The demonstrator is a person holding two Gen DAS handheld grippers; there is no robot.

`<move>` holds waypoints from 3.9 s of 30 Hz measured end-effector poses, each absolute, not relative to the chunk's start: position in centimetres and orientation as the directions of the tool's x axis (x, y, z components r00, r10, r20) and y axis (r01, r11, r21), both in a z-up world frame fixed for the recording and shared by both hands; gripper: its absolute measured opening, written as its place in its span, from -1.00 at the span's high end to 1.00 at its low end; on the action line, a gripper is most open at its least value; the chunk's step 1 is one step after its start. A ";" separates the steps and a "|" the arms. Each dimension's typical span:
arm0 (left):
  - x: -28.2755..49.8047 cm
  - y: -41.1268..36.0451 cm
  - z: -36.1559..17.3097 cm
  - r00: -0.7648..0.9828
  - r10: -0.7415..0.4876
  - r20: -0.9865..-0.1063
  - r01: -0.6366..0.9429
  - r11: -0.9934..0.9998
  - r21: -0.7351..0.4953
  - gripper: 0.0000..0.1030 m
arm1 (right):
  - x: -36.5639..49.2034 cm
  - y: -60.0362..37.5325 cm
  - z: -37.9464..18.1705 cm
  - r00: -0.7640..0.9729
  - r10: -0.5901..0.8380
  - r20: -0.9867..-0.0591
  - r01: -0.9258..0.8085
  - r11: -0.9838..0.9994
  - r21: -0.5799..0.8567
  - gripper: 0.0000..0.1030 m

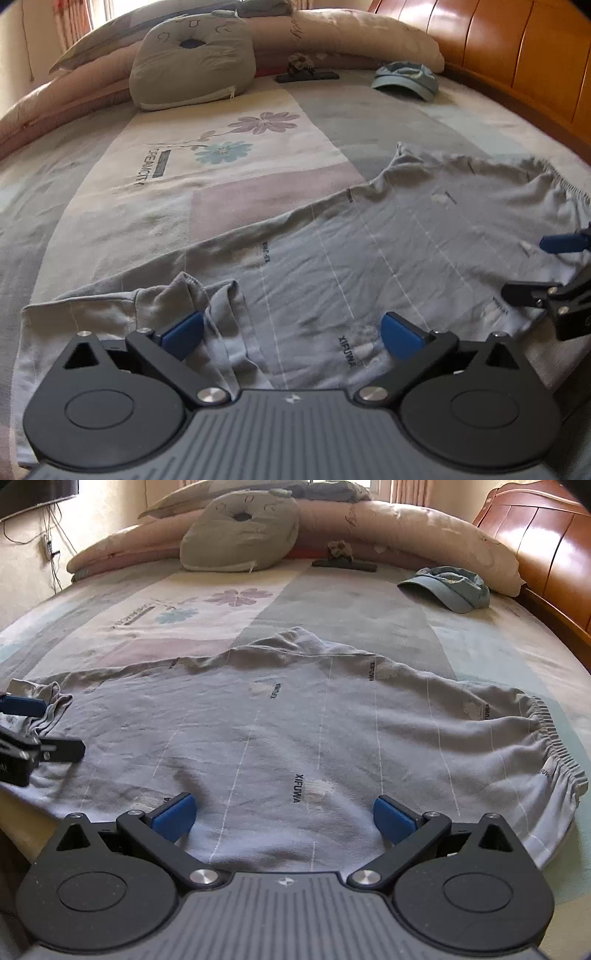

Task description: Fold clothes

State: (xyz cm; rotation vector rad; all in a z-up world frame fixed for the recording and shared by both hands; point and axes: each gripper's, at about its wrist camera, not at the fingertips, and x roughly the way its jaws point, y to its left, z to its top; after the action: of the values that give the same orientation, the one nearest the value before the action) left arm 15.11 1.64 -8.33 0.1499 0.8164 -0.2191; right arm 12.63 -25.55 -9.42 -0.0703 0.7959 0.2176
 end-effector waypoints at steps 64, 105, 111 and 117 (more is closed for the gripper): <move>12.6 -4.6 -7.8 0.644 -0.339 -0.686 0.330 0.932 -0.151 -0.98 | 9.0 -45.4 -7.9 0.801 0.312 -0.510 0.091 0.779 0.620 -1.00; 13.5 -5.0 -8.6 0.589 -0.443 -0.676 0.352 0.893 -0.279 -0.98 | 15.1 -48.2 -11.7 0.820 0.463 -0.336 0.005 0.582 0.814 -1.00; 13.5 -4.9 -8.7 0.590 -0.446 -0.673 0.348 0.893 -0.287 -0.98 | 15.5 -48.4 -11.9 0.850 0.428 -0.307 0.020 0.557 0.831 -1.00; 13.5 -4.9 -8.7 0.591 -0.443 -0.674 0.347 0.894 -0.284 -0.98 | 15.7 -47.7 -11.8 0.854 0.396 -0.336 0.033 0.603 0.797 -1.00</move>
State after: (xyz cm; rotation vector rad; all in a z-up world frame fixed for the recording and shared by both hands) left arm 13.46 -4.91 -8.66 -0.1270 0.8181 -0.4609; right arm 15.68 -47.68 -11.77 0.9079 0.5211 0.2213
